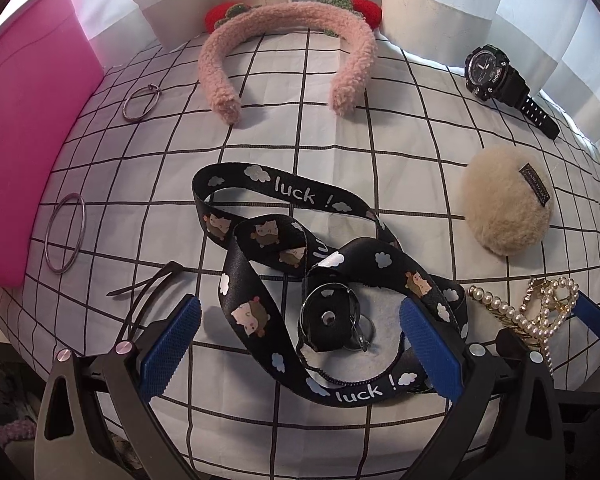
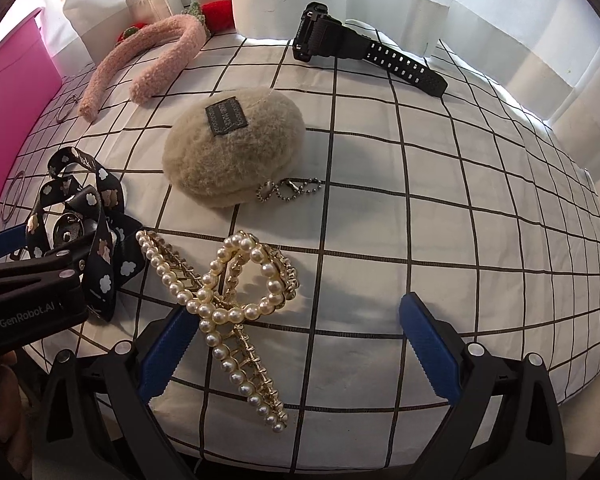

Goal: Organize jewelry
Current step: 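Move the left tool to the black lanyard while the right tool approaches the pearl clip, then close the left tool on the lanyard while the right tool grasps the pearl clip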

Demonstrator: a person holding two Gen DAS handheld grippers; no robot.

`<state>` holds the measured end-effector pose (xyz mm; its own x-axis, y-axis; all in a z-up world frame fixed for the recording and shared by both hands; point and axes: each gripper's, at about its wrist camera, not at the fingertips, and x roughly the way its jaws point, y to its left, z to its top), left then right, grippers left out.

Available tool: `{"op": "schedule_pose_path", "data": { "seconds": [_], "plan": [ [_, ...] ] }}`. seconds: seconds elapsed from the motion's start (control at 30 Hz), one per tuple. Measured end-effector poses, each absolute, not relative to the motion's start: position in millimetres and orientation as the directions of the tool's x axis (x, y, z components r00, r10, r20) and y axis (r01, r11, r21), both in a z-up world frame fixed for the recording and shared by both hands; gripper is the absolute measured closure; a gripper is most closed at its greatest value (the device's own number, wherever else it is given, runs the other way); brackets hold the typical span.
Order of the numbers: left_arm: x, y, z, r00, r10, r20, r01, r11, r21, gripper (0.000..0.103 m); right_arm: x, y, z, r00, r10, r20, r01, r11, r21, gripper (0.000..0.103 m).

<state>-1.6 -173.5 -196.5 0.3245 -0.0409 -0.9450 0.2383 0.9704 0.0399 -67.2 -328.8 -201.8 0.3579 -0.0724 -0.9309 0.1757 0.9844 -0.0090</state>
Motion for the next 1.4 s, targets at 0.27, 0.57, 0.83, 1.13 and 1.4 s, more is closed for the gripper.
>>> {"op": "schedule_pose_path", "data": {
  "seconds": [0.27, 0.57, 0.83, 1.13, 1.4],
  "plan": [
    [-1, -176, -201, 0.323, -0.085, -0.943, 0.25, 0.968, -0.001, 0.005, -65, -323, -198, 0.39, -0.065, -0.919, 0.137, 0.99, -0.011, 0.009],
    [-2, -166, -193, 0.319, -0.097, -0.943, 0.255, 0.967, -0.013, 0.022, -55, -319, -194, 0.377, -0.049, -0.925, 0.119, 0.993, -0.004, 0.01],
    [-5, -158, -184, 0.327, -0.107, -0.939, 0.266, 0.964, -0.017, 0.067, -56, -300, -184, 0.398, -0.051, -0.916, 0.069, 0.997, -0.025, 0.056],
    [-10, -149, -172, 0.344, -0.145, -0.928, 0.282, 0.958, -0.045, 0.081, -62, -301, -180, 0.423, -0.032, -0.906, 0.093, 0.996, 0.008, 0.061],
    [-11, -140, -146, 0.388, -0.186, -0.903, 0.288, 0.955, -0.073, 0.097, -74, -296, -167, 0.451, -0.021, -0.892, 0.095, 0.995, 0.024, 0.062]
  ]
}}
